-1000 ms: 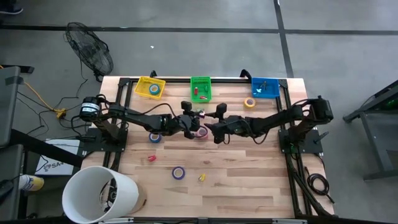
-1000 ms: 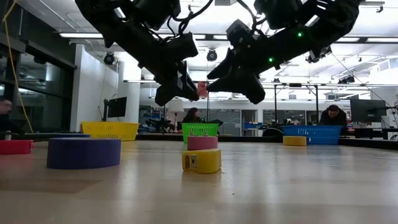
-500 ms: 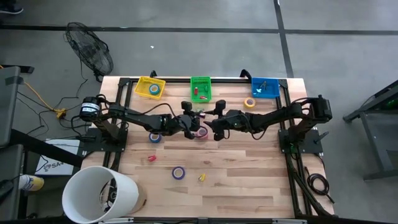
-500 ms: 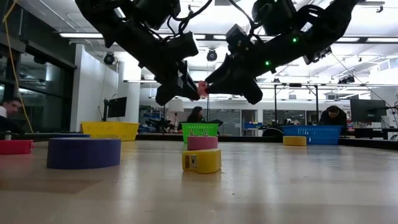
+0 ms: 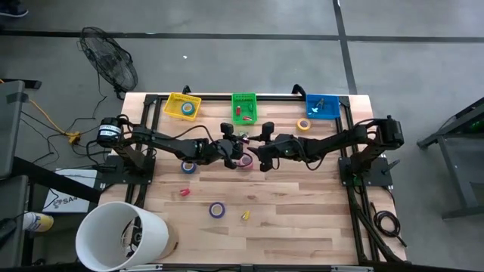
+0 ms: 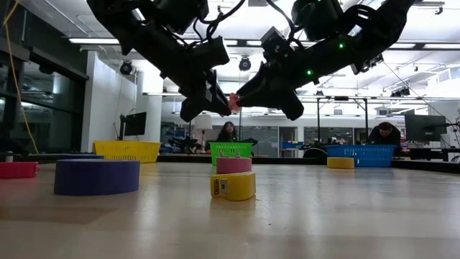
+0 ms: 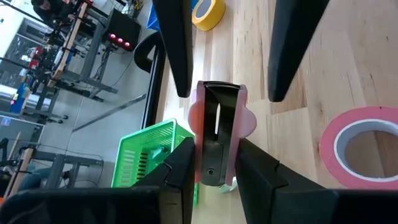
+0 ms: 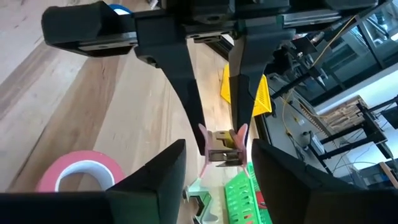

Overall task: Pick and place Stapler, Stapler remover, tape
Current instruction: Put the pink staple remover into the blue basket

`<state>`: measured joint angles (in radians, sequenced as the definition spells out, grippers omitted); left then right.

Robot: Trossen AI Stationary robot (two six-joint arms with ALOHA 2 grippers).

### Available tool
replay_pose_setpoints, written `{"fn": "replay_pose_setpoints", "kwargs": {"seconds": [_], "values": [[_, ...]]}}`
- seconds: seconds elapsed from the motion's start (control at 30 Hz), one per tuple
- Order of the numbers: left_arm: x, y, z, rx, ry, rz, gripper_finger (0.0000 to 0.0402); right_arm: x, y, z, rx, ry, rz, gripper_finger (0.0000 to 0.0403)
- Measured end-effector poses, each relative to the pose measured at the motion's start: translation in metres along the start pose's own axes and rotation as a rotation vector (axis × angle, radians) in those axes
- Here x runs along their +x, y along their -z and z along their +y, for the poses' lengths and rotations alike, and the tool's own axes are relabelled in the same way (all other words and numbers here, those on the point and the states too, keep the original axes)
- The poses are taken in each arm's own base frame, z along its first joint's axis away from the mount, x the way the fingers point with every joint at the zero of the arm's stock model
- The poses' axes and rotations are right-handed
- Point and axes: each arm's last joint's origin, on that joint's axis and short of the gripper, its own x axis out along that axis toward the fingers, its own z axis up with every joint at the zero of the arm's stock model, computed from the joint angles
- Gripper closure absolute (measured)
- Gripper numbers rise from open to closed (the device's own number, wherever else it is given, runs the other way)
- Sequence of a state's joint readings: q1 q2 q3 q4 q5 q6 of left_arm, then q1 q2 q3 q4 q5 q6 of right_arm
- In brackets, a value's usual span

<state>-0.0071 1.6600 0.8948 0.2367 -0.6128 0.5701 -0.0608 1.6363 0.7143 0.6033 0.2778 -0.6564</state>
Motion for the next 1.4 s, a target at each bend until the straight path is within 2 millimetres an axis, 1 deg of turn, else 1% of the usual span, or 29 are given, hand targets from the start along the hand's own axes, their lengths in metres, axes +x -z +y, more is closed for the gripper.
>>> {"fn": "replay_pose_setpoints", "kwargs": {"seconds": [0.33,0.77,1.1,1.17,1.3,1.4], "values": [[-0.0001,-0.0010,0.0000,-0.011,0.013,-0.017,0.0319,0.0003,0.0013,-0.0008,0.001,0.001,0.006,0.0280],[-0.0001,-0.0010,-0.0003,-0.008,0.017,-0.018,0.0319,0.0003,0.0024,0.0000,-0.003,-0.008,0.017,0.0320],[0.0000,-0.0010,-0.0004,-0.022,0.022,-0.020,0.0318,0.0003,0.0026,0.0002,0.000,-0.010,0.018,0.0328],[0.0000,-0.0010,-0.0004,-0.031,0.023,-0.021,0.0300,0.0003,0.0026,0.0002,0.000,-0.010,0.018,0.0328],[0.0000,-0.0016,-0.0008,-0.034,0.042,-0.035,0.0245,0.0005,0.0039,0.0012,-0.002,-0.017,0.029,0.0329],[-0.0001,-0.0017,-0.0013,-0.033,0.055,-0.042,0.0216,0.0005,0.0047,0.0018,-0.001,-0.023,0.036,0.0329]]}}
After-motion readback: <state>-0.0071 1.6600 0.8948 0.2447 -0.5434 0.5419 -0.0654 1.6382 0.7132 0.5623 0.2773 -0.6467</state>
